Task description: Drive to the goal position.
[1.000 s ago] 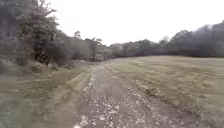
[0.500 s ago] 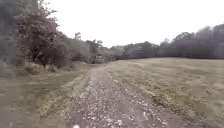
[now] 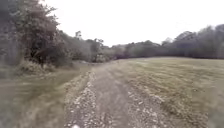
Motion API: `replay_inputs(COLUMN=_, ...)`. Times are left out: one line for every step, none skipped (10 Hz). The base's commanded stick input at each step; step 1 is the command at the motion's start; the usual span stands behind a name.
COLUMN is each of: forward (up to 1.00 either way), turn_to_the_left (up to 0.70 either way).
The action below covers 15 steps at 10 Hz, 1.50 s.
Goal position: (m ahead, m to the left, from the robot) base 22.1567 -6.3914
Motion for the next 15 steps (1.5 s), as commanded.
replay_inputs(forward=0.6, turn_to_the_left=0.15)
replay_inputs(forward=0.6, turn_to_the_left=0.15)
replay_inputs(forward=0.6, turn_to_the_left=0.15)
replay_inputs(forward=0.6, turn_to_the_left=0.15)
replay_inputs(forward=0.6, turn_to_the_left=0.15)
replay_inputs(forward=0.6, turn_to_the_left=0.15)
replay_inputs(forward=0.6, turn_to_the_left=0.15)
replay_inputs(forward=0.6, turn_to_the_left=0.1)
replay_inputs(forward=0.6, turn_to_the_left=0.01)
replay_inputs(forward=0.6, turn_to_the_left=0.0)
replay_inputs(forward=0.6, turn_to_the_left=0.0)
replay_inputs(forward=0.6, turn_to_the_left=0.0)
replay_inputs(forward=0.6, turn_to_the_left=0.0)
replay_inputs(forward=0.6, turn_to_the_left=0.0)
replay_inputs(forward=0.6, turn_to_the_left=0.0)
